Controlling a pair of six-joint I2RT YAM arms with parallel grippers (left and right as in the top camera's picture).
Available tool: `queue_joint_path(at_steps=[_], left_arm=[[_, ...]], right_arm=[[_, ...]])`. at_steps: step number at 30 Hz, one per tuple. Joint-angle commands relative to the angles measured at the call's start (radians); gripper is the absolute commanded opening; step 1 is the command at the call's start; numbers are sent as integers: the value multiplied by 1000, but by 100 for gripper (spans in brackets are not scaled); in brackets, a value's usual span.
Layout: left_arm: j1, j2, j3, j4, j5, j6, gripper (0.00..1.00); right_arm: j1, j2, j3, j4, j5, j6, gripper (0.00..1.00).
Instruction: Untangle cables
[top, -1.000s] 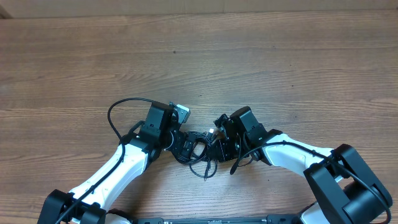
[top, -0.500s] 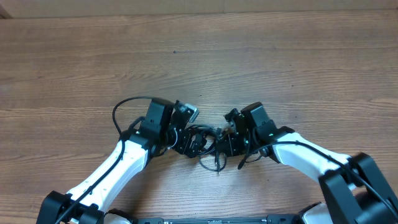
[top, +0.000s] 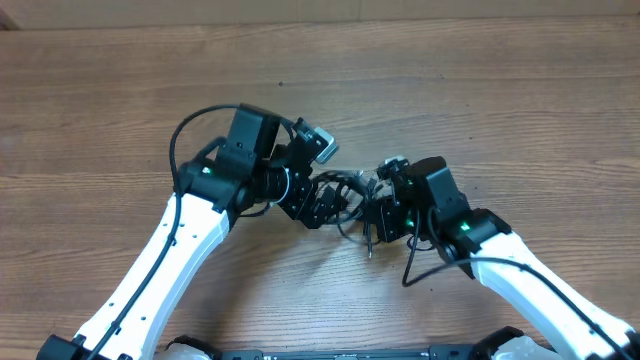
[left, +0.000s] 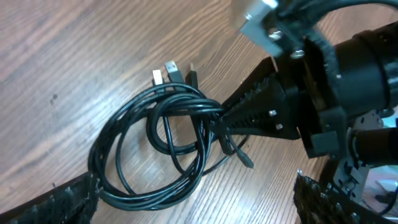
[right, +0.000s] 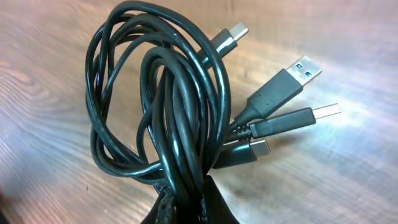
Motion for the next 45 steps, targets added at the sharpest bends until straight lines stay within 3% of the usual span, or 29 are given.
queue_joint_path(at_steps=[1, 13, 19, 22, 24, 26, 33, 45], left_arm=[[-1, 5, 26, -12, 15, 44, 100], [-1, 5, 26, -34, -7, 79, 100], [-1, 5, 26, -33, -227, 83, 97], [-1, 5, 26, -33, -290, 116, 91], [-1, 5, 26, -32, -316, 154, 93], [-1, 5, 26, -33, -313, 207, 100], [-1, 5, 26, -33, -303, 388, 100], [-1, 5, 26, -82, -77, 486, 100]], right_arm=[[-1, -86, 40, 23, 81, -37, 4], [-1, -226, 40, 25, 195, -333, 4], [-1, -238, 40, 25, 194, -415, 4], [-1, -238, 40, 21, 191, -455, 4], [-1, -238, 40, 21, 191, -484, 4], [-1, -238, 40, 22, 184, -503, 4], [-1, -238, 40, 35, 17, -556, 4], [-2, -238, 40, 29, -139, -639, 4]])
